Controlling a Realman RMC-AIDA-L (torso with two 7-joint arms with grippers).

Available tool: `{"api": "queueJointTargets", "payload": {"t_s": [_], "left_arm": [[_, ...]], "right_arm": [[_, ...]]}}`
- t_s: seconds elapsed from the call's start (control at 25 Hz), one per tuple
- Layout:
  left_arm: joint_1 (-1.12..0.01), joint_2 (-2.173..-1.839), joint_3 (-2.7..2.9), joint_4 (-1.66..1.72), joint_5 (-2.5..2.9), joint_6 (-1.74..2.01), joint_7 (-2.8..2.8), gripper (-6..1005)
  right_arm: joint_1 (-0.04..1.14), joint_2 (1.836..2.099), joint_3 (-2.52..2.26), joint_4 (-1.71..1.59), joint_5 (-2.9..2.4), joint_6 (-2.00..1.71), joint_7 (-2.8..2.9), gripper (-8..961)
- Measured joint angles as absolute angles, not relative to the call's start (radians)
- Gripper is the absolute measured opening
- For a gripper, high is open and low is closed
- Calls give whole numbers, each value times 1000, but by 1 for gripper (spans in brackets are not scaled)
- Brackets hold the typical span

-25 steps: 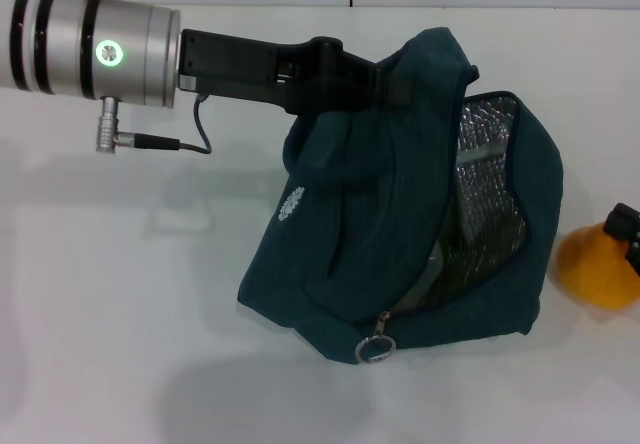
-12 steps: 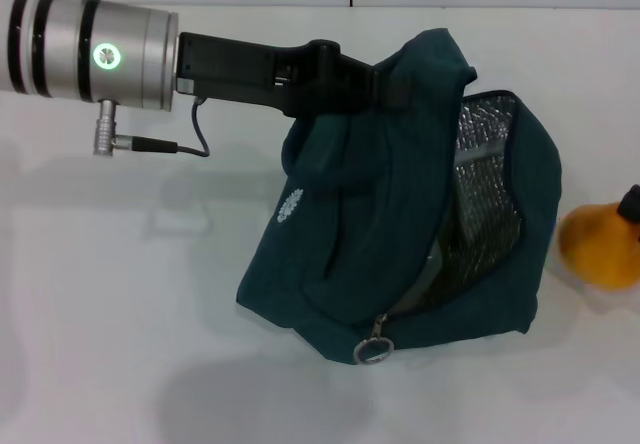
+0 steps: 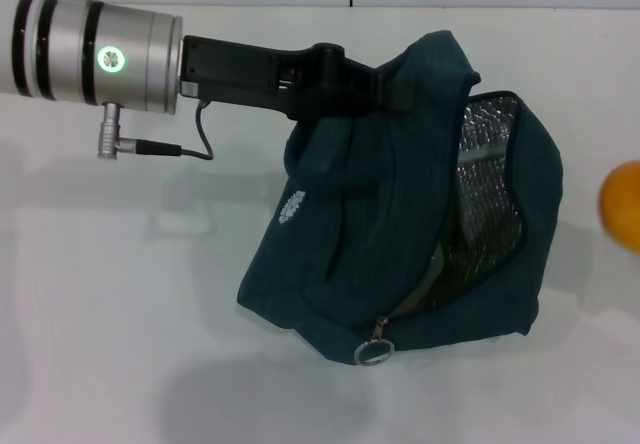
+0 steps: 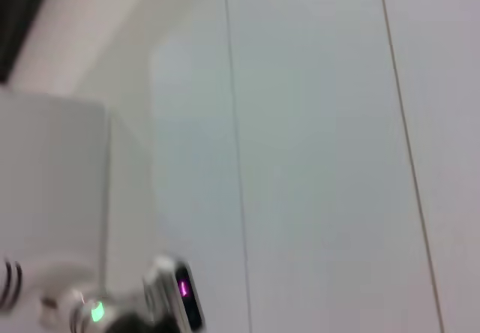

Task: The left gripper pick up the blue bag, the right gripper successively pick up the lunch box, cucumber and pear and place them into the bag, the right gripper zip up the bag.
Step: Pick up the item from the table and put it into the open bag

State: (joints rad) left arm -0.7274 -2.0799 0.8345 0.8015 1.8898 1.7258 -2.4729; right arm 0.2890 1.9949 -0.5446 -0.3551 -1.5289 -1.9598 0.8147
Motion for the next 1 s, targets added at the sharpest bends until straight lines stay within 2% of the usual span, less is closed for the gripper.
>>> {"api": "queueJointTargets", "payload": {"t_s": [0.44,0.68,1.0], "left_arm": [[-735,-2085,879,786,1827,1726,-2489,67],[-736,-2084,891,785,1818,1724,-2493,67],[-731,-2083,891,785,1818,1720,-2493,67]], "right_arm": [[400,2007,-552,-374,-1436,-2026,855,26],[481,2012,-604,-368,-1447,-1913,856,25],[524,2025,-800,-348,-1439,-1761,847,26]]}}
